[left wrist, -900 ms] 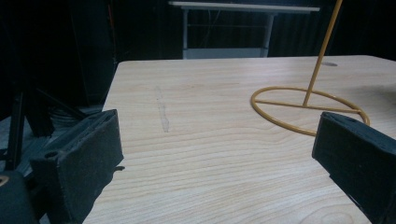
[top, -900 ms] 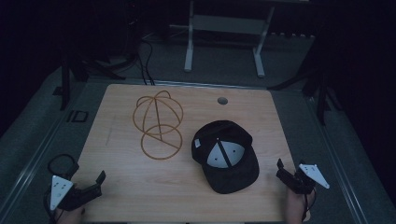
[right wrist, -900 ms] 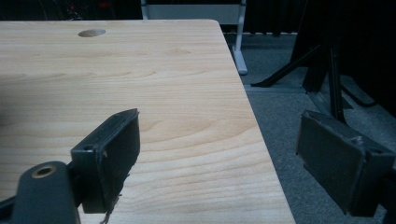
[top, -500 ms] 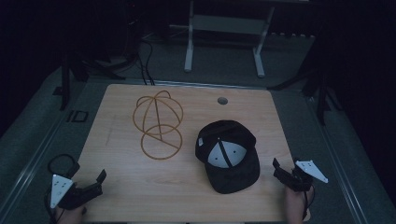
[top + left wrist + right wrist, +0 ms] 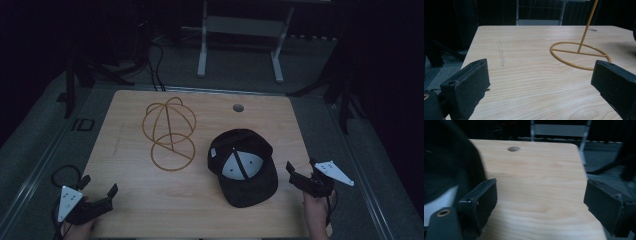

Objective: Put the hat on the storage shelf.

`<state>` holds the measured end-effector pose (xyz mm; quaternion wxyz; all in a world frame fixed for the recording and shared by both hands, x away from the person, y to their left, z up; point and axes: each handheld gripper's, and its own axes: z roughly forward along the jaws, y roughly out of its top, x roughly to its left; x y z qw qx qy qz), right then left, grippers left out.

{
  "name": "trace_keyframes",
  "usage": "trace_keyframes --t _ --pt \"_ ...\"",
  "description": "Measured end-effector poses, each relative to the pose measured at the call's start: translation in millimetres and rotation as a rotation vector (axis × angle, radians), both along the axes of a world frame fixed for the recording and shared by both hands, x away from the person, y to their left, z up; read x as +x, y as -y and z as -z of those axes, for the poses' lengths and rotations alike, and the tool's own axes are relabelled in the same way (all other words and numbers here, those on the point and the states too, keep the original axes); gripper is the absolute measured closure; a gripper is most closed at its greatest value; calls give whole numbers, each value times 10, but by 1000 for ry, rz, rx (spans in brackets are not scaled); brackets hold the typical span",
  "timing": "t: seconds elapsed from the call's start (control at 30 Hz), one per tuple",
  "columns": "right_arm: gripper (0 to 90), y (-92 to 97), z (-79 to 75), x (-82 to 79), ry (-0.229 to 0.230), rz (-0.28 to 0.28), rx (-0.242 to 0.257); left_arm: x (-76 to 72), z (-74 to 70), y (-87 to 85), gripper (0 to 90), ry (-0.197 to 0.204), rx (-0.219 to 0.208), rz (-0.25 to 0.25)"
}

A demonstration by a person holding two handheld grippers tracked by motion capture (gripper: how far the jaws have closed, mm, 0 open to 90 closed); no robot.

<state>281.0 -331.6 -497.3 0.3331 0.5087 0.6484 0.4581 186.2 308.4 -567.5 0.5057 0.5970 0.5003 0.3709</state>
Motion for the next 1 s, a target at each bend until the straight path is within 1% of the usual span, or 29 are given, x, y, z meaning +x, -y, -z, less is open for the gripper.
trace_keyframes --t 0.03,0.07,0.1,0.13,0.17,0.2,0.23,0.27,0.3,0.37,0.4,0.43,0.47,0.5,0.53,0.57,0.6,0.63,0.67,0.7,0.73,0.77,0.8,0.87,0.9,0.97,1.0 --pt "114 -56 -73 36 -3 -41 5 -5 -10 -1 22 -5 -2 -9" --pt "114 -56 -73 36 -3 -41 5 -7 -17 -7 22 -9 -6 -11" --pt "114 -124 -139 90 -25 -82 -2 -15 -23 -17 22 -9 -16 -21" --pt "114 -124 -139 90 -25 -82 -2 -15 -23 -17 21 -9 -16 -21" --pt "106 -189 -188 138 -29 -149 6 -18 -31 -20 21 -17 -13 -22" --pt "106 -189 -188 138 -29 -149 6 -21 -39 -18 21 -24 -11 -26" --pt "106 -274 -228 179 -21 -179 -10 -26 -49 -17 22 -29 -8 -28" --pt "106 -274 -228 179 -21 -179 -10 -26 -59 -18 22 -40 -11 -19" --pt "123 -368 -259 213 -15 -215 -46 -30 -63 -18 22 -44 -17 -13" --pt "172 -457 -275 254 -19 -257 -96 -41 -72 -23 22 -52 -23 15" --pt "172 -457 -275 254 -19 -257 -96 -45 -74 -20 22 -53 -19 15" --pt "227 -533 -275 302 -18 -273 -135 -46 -76 -15 22 -55 -15 18" --pt "243 -560 -274 342 -26 -285 -132 -47 -77 -13 22 -57 -11 21" --pt "291 -586 -272 379 -29 -294 -132 -45 -77 -10 22 -59 -9 24" --pt "291 -586 -272 379 -29 -294 -132 -45 -77 -10 22 -59 -9 24" --pt "311 -640 -274 459 -38 -314 -153 -44 -74 -8 22 -62 -3 23" --pt "311 -640 -274 459 -38 -314 -153 -44 -74 -8 23 -62 -3 23" --pt "358 -669 -277 495 -39 -323 -163 -40 -73 -8 23 -63 -6 25" --pt "371 -697 -280 530 -47 -340 -171 -40 -73 -8 22 -63 -6 25" --pt "371 -697 -280 530 -47 -340 -171 -36 -68 -8 22 -65 -7 21" --pt "420 -795 -288 617 -62 -370 -219 -32 -65 -13 22 -71 -10 27" --pt "428 -824 -289 638 -65 -373 -233 -32 -63 -13 23 -70 -8 24" --pt "439 -860 -289 663 -66 -373 -258 -31 -64 -15 23 -71 -10 27" --pt "457 -921 -279 723 -89 -388 -289 -31 -64 -16 22 -70 -9 26" --pt "488 -946 -269 750 -100 -382 -303 -30 -64 -17 23 -70 -13 29" --pt "514 -981 -241 797 -116 -386 -322 -29 -63 -19 23 -70 -18 33" --pt "555 -1000 -222 813 -122 -384 -343 -29 -62 -19 22 -73 -20 35"
